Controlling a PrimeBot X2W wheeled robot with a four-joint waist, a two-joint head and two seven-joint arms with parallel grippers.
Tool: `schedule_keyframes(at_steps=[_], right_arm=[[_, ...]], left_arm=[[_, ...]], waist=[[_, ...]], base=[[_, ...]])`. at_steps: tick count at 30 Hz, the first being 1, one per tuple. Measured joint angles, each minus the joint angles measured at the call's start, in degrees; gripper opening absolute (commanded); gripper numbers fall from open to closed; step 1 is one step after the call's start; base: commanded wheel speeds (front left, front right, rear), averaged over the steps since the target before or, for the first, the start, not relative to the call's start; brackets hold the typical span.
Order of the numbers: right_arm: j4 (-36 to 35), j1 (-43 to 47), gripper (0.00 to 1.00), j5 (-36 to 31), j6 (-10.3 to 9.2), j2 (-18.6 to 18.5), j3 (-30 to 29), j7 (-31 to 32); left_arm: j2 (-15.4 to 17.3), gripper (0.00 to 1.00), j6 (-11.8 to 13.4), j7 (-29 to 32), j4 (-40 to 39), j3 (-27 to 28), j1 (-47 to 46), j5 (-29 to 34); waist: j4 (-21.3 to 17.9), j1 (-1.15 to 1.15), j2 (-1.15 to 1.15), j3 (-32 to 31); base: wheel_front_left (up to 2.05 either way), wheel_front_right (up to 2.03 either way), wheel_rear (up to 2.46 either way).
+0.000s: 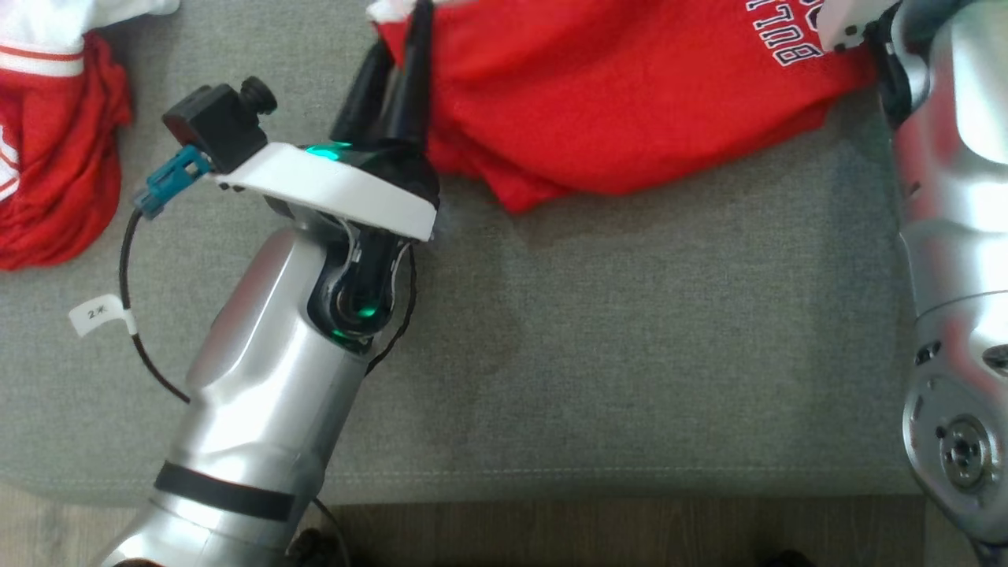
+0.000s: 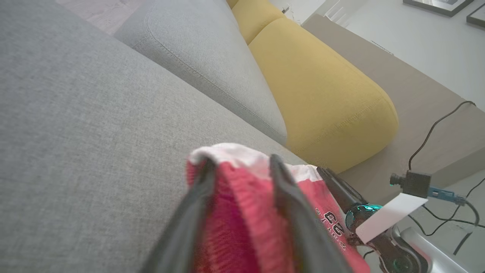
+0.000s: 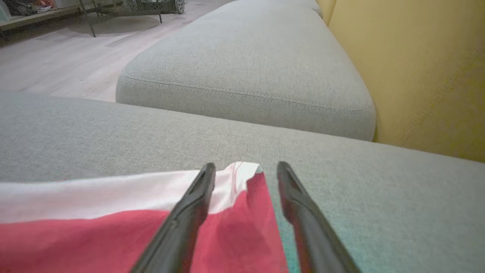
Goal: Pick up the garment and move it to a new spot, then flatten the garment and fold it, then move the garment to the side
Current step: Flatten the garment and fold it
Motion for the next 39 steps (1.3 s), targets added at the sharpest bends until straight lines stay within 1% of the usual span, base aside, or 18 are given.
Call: schedule_keyframes(at_steps=[1, 2, 6, 10, 13, 14, 19, 23, 24, 26, 27, 28, 29, 30, 32, 35, 37, 39], right_arm=[[0.9, -0.1, 1.00, 0.3, 0.00, 0.0, -0.2, -0.1], [3.4, -0.1, 1.00, 1.7, 0.00, 0.0, 0.2, -0.2], [7.5, -0.1, 1.00, 5.4, 0.00, -0.8, 1.5, 1.9], [10.4, 0.1, 1.00, 7.3, 0.00, -4.6, 1.9, 4.7], [13.1, 0.2, 1.00, 9.5, 0.00, -6.1, 2.1, 7.9], [13.1, 0.2, 1.00, 9.5, 0.00, -6.1, 2.1, 7.9], [15.6, 0.6, 1.00, 12.9, 0.00, -6.4, 3.8, 9.8], [16.8, 0.6, 1.00, 14.5, -0.01, -7.0, 5.1, 11.7], [17.0, 0.6, 0.93, 14.9, -0.01, -7.3, 5.3, 12.5], [17.3, 0.6, 0.69, 15.4, -0.01, -7.7, 6.2, 14.1], [17.3, 0.6, 0.49, 15.4, -0.01, -7.8, 7.1, 15.1], [17.4, 0.5, 0.36, 15.7, -0.01, -7.8, 7.7, 16.1], [17.4, 0.5, 0.11, 16.3, -0.01, -7.8, 8.3, 17.1], [17.5, 0.5, 0.00, 17.0, -0.01, -7.6, 9.0, 18.0], [17.7, 0.6, 0.00, 18.3, -0.01, -7.4, 10.3, 19.0], [18.0, 0.9, 0.00, 19.4, -0.01, -7.5, 12.1, 18.9], [17.9, 1.8, 0.00, 19.8, 0.00, -7.7, 13.1, 18.0], [17.8, 3.2, 0.00, 20.5, 0.00, -8.0, 13.8, 16.8]], left_arm=[[0.0, 1.00, 0.0, 0.0, 0.0, 0.2, 0.0, 0.0], [-0.1, 1.00, 0.0, 0.0, 0.0, 0.3, 0.2, 2.1], [-0.1, 1.00, 0.0, 0.0, -2.1, 2.0, 3.0, 9.2], [-0.1, 1.00, 0.0, 0.0, -6.6, 4.6, 7.6, 16.7], [-0.1, 1.00, 0.4, 0.0, -10.1, 5.7, 11.2, 21.3], [-0.1, 1.00, 0.4, 0.0, -10.1, 5.7, 11.2, 21.3], [-0.1, 1.00, 2.4, 0.0, -14.9, 5.1, 16.1, 23.9], [-0.1, 1.00, 3.6, 0.0, -17.3, 4.1, 18.1, 24.2], [0.0, 1.00, 3.7, 0.0, -17.7, 3.7, 18.5, 24.3], [0.0, 1.00, 3.7, 0.0, -18.3, 3.1, 19.1, 25.5], [0.0, 1.00, 3.9, 0.0, -18.6, 2.7, 19.2, 26.3], [0.0, 1.00, 4.2, 0.0, -18.8, 2.4, 19.3, 26.8], [0.0, 1.00, 4.2, 0.0, -19.0, 2.0, 19.3, 27.3], [0.0, 1.00, 4.2, 0.0, -19.3, 1.9, 19.3, 28.1], [0.1, 1.00, 4.8, 0.0, -19.4, 1.7, 19.3, 30.7], [0.1, 1.00, 6.2, 0.0, -19.1, 1.7, 19.9, 37.1], [0.1, 1.00, 7.4, 0.0, -19.1, 2.2, 21.1, 39.5], [0.1, 1.00, 7.7, 0.0, -19.1, 3.0, 22.6, 40.8]], waist=[[0.0, 0.00, 0.00, -0.1], [0.0, 0.00, 0.00, -0.4], [-0.2, 0.00, 0.00, -1.9], [-0.3, 0.00, 0.00, -3.8], [0.0, 0.00, 0.00, -5.1], [0.0, 0.00, 0.00, -5.1], [1.8, 0.00, 0.00, -6.3], [3.2, 0.00, 0.00, -6.9], [3.5, 0.00, 0.00, -7.0], [4.1, 0.00, 0.00, -7.3], [4.4, 0.00, 0.00, -7.5], [4.5, 0.00, 0.00, -7.7], [4.7, 0.00, 0.00, -7.9], [4.8, 0.00, 0.00, -8.1], [4.8, 0.00, 0.00, -8.6], [4.5, 0.00, 0.00, -9.5], [3.9, 0.00, 0.00, -10.2], [3.2, 0.00, 0.00, -10.9]], base=[[0.00, 0.00, 0.00], [0.00, 0.00, 0.00], [0.00, 0.00, 0.00], [0.00, 0.00, 0.00], [0.00, 0.00, 0.00], [0.00, 0.00, 0.00], [0.00, 0.00, 0.00], [0.00, 0.00, 0.00], [0.00, 0.00, 0.00], [0.00, 0.00, 0.00], [0.00, 0.00, 0.00], [0.00, 0.00, 0.00], [0.00, 0.00, 0.00], [0.00, 0.00, 0.00], [0.00, 0.00, 0.00], [0.00, 0.00, 0.00], [0.00, 0.00, 0.00], [0.00, 0.00, 0.00]])
